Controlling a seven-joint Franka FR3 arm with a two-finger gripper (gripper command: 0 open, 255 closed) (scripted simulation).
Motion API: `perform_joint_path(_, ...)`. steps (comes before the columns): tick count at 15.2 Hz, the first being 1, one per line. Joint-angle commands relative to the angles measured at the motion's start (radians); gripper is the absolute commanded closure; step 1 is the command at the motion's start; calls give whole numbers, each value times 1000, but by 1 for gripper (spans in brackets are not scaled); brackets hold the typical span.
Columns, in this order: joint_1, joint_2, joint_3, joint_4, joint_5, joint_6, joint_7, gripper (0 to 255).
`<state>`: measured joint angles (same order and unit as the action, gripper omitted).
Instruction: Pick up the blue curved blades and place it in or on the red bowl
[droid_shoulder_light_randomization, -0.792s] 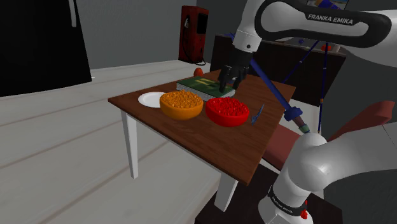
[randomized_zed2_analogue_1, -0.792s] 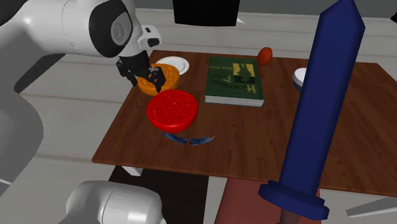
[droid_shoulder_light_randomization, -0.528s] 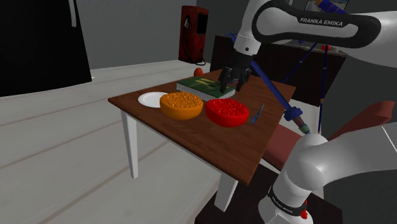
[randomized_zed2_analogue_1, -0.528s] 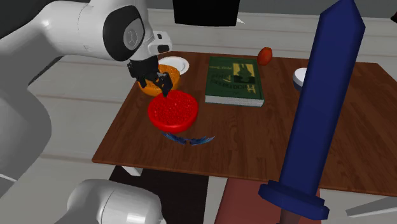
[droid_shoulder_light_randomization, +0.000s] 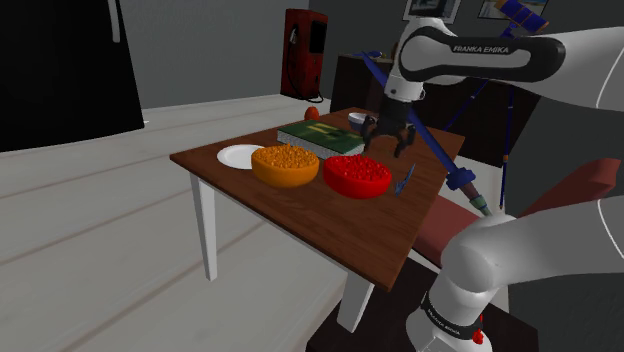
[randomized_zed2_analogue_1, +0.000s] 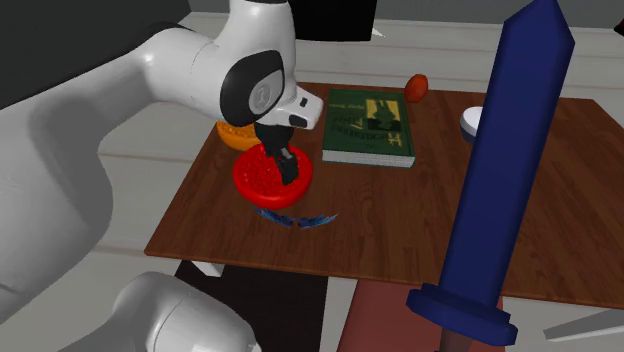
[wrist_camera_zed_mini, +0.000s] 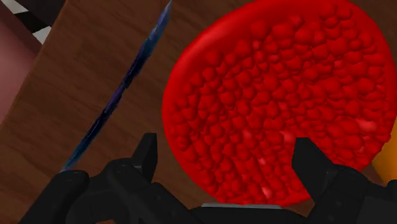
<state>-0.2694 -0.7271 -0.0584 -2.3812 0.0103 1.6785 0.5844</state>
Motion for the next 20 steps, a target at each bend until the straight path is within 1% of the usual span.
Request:
perform_joint_path(1,-57,-9,-12,-38,0,4,93,0)
perform_joint_path(7,-234,-87,-43,-157,-1,-24,358,0)
perform_joint_path(8,-235,-88,-43,-157,0,-24,359,0)
perform_joint_path(15,-233,-100,-44,-265,-1,73,361,0)
perform_joint_path(18,-199,-102,-71,-265,-20,73,382,0)
perform_joint_path(20,-188,-104,-79,-265,-27,73,388,0)
